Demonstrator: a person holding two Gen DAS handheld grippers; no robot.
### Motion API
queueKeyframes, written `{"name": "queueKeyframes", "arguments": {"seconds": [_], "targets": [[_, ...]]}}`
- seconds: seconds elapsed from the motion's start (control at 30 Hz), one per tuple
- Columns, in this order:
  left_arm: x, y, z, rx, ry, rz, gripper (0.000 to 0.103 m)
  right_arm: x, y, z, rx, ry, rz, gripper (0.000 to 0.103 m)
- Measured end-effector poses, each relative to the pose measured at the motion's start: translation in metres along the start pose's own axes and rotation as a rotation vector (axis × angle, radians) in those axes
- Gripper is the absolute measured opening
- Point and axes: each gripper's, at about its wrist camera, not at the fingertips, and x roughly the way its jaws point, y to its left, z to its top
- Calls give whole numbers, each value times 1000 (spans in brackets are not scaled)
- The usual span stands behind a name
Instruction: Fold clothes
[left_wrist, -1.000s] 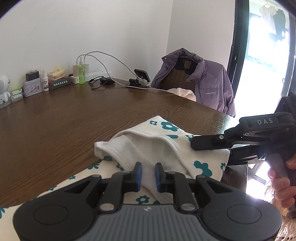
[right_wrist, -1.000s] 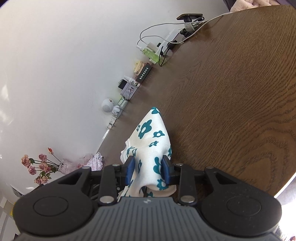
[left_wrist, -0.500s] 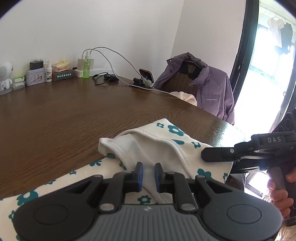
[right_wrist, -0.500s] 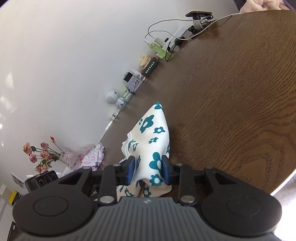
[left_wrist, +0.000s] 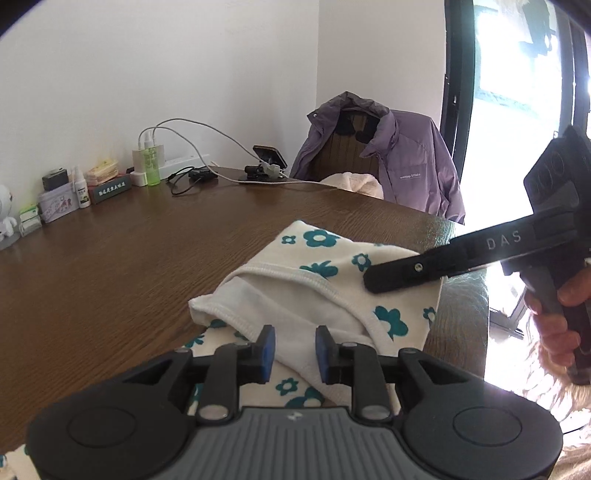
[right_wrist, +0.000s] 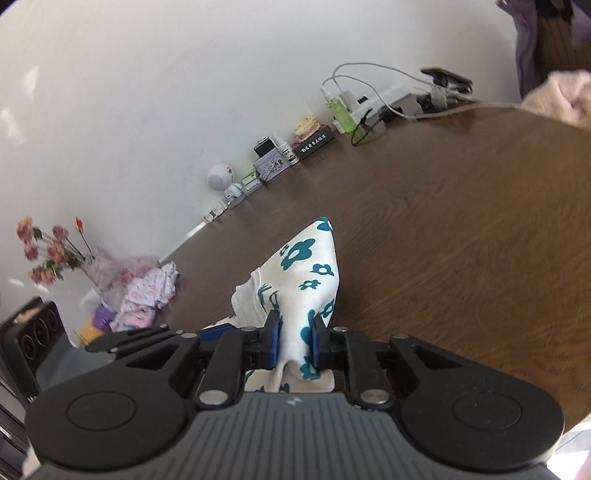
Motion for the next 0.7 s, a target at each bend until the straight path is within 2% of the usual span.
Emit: {"name": "queueKeyframes", "arguments": {"seconds": [0.17,0.23,0.3,0.33,0.4,0.43,0.6,0.7], "targets": [[21,-14,9,82,47,-11,19,-5,35,15,-312,2,-108,15],[31,-16,12,71,44,-23,19,-6,53,16,-438,-5,-150,15],[32,-13,16,32,30,-27,23,-5,72,14,-562,-14,-191,15],[27,-11,16,22,19,-28,25,-4,80,12,-622,-17,-208,15],[12,-6,14,14,3,-12,37,-3,97,8,-737,-22,-238,15],[3,-3,11,11,4,4,39,-2,105,5,-785,-21,-244,15],[-40,23,-12,-27,61,105,37,10,144,-24,-1043,-10,-291,15],[-53,36,-25,-32,100,145,36,15,162,-36,-1104,-8,-276,15]]}}
